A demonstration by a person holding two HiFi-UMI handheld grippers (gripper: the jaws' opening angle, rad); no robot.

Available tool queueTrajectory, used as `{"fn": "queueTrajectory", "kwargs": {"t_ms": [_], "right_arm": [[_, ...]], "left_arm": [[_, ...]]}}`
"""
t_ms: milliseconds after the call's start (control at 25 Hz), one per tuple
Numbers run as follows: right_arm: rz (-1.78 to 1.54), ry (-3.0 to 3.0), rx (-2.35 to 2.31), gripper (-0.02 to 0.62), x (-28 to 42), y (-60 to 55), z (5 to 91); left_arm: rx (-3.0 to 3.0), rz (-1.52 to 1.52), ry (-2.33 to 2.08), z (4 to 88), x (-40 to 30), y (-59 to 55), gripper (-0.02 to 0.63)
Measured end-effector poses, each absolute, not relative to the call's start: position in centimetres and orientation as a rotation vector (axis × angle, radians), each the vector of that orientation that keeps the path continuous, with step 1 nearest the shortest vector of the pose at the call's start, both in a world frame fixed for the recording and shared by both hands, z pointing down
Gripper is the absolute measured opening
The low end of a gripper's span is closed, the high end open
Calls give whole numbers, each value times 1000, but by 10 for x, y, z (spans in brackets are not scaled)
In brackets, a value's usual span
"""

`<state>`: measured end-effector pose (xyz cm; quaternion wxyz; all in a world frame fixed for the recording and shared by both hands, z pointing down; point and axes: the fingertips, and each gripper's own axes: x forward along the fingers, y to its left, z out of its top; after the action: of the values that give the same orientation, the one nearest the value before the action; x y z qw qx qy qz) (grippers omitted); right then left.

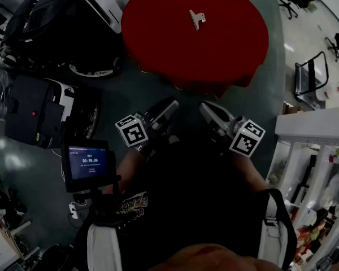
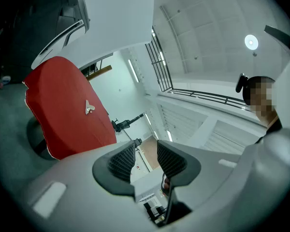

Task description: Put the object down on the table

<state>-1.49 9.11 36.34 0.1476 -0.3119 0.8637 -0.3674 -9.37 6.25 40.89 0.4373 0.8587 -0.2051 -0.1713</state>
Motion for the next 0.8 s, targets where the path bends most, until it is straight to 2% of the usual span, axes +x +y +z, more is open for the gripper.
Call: {"fn": "queueTrajectory", "kwargs": {"t_ms": [800], "right_arm": [[-1043, 2478, -901, 3, -14, 95, 360]], "left_arm": [[2125, -442, -495, 407, -93, 63, 152]]}}
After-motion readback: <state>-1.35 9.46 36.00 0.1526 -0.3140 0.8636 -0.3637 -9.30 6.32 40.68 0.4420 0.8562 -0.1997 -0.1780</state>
